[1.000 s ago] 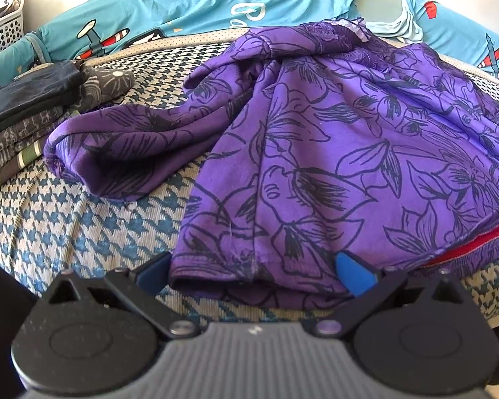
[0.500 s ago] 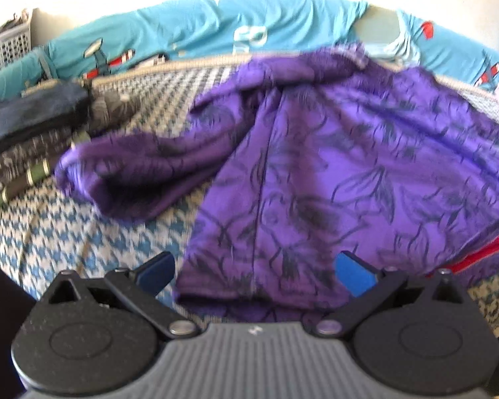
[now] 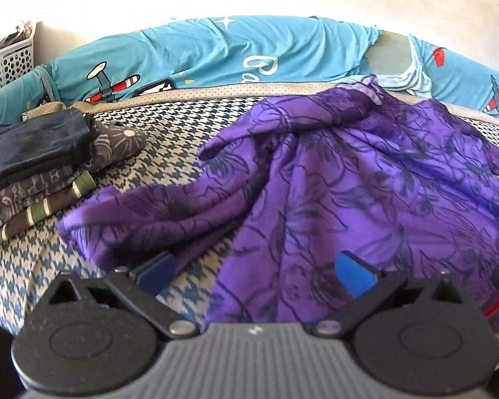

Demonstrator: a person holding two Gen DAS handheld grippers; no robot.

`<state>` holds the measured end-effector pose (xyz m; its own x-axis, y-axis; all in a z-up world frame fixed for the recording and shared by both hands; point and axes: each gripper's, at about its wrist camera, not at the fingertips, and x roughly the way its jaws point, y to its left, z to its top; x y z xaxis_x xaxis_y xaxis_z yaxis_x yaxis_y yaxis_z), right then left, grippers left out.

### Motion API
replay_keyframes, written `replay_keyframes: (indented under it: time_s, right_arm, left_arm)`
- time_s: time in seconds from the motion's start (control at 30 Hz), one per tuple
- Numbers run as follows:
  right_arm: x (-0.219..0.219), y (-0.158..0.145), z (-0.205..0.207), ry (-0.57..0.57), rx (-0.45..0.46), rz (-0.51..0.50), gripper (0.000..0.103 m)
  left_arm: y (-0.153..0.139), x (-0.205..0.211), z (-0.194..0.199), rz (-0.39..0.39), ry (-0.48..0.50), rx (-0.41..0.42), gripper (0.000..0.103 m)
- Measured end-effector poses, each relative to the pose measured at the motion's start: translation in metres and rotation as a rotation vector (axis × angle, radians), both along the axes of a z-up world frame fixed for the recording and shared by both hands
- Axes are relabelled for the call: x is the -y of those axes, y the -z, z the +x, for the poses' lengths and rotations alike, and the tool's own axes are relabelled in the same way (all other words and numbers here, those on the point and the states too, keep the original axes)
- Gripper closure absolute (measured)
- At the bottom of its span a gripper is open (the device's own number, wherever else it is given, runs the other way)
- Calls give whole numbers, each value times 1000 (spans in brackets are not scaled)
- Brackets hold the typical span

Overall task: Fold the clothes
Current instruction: 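Move the right gripper to the lace collar edge and close on it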

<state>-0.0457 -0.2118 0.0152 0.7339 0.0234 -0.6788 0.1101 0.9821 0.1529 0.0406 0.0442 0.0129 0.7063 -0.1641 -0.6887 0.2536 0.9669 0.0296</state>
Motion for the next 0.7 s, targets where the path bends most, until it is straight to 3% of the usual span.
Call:
replay_keyframes:
  time_s: [0.3, 0.7]
  right_arm:
    - [-2, -7, 36, -105, -8, -23, 28]
    - [7, -15, 84, -94, 64, 19, 29]
  left_arm:
    - [-10, -11, 47, -5, -37, 41, 0]
    - [-13, -4, 110, -38, -24, 55, 0]
